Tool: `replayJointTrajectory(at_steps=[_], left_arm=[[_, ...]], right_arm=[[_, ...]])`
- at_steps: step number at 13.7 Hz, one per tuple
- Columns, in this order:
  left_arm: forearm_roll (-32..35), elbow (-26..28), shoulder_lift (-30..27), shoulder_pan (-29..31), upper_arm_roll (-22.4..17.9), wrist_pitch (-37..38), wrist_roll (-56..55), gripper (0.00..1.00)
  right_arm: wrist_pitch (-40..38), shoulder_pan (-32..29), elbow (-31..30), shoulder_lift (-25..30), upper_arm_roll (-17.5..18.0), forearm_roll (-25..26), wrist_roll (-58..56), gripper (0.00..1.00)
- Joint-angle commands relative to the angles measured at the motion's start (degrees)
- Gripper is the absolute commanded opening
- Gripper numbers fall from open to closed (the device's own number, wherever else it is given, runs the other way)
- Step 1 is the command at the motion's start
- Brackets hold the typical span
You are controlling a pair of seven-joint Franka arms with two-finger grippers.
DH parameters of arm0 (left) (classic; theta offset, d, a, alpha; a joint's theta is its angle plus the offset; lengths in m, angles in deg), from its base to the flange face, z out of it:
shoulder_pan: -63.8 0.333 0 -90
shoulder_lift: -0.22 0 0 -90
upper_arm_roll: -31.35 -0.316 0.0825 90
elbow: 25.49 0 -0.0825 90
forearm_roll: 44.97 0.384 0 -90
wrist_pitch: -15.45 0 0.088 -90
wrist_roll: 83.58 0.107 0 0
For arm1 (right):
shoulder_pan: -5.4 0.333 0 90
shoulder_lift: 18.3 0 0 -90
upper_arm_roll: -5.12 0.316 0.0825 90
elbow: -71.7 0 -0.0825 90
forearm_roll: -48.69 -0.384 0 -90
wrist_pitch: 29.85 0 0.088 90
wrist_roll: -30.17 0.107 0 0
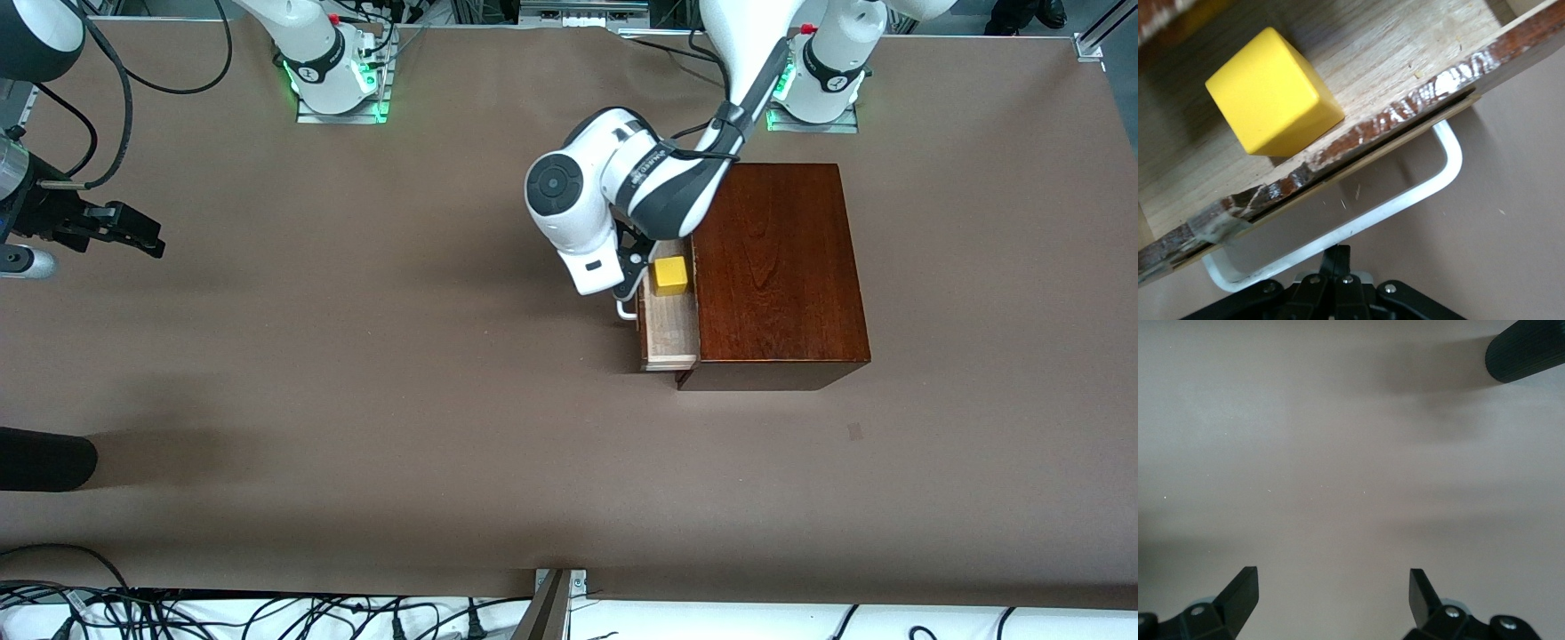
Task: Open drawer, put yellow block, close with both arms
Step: 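Push the drawer fully shut with the left gripper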
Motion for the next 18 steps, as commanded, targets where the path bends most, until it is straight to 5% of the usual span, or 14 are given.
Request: replayJointTrajectory(at_steps=[1, 14, 15, 16, 17, 18], left_arm=[[3.56, 5.80, -4.83, 2.00, -0.15, 0.51, 3.24, 0.00], [3.84, 8.27, -7.91, 4.99, 0.38, 0.42, 8.51, 0.05], [3.57, 8.09, -8.09, 4.99, 0.55, 0.33, 8.78, 0.20], [3.48, 7.74, -8.18, 4.73, 1.08, 0.33, 9.74, 0.54], [3.74, 7.83, -9.13, 4.73, 2.65, 0.33, 12.01, 1.00], [3.48, 7.83, -10.27, 4.99, 4.14, 0.16, 15.52, 1.00]], right_arm=[[-0.59, 0.15, 0.60, 0.09, 0.01, -0.73, 1.11, 1.00], [-0.59, 0.15, 0.68, -0.08, 0.00, -0.73, 0.58, 1.00], [-0.59, 0.15, 0.68, -0.08, 0.00, -0.73, 0.93, 1.00], [-0.59, 0.15, 0.68, -0.08, 0.09, -0.73, 1.02, 1.00], [-0.59, 0.15, 0.68, -0.08, 0.09, -0.73, 1.02, 1.00], [-0.50, 0.15, 0.68, -0.08, 0.09, -0.73, 1.02, 1.00]])
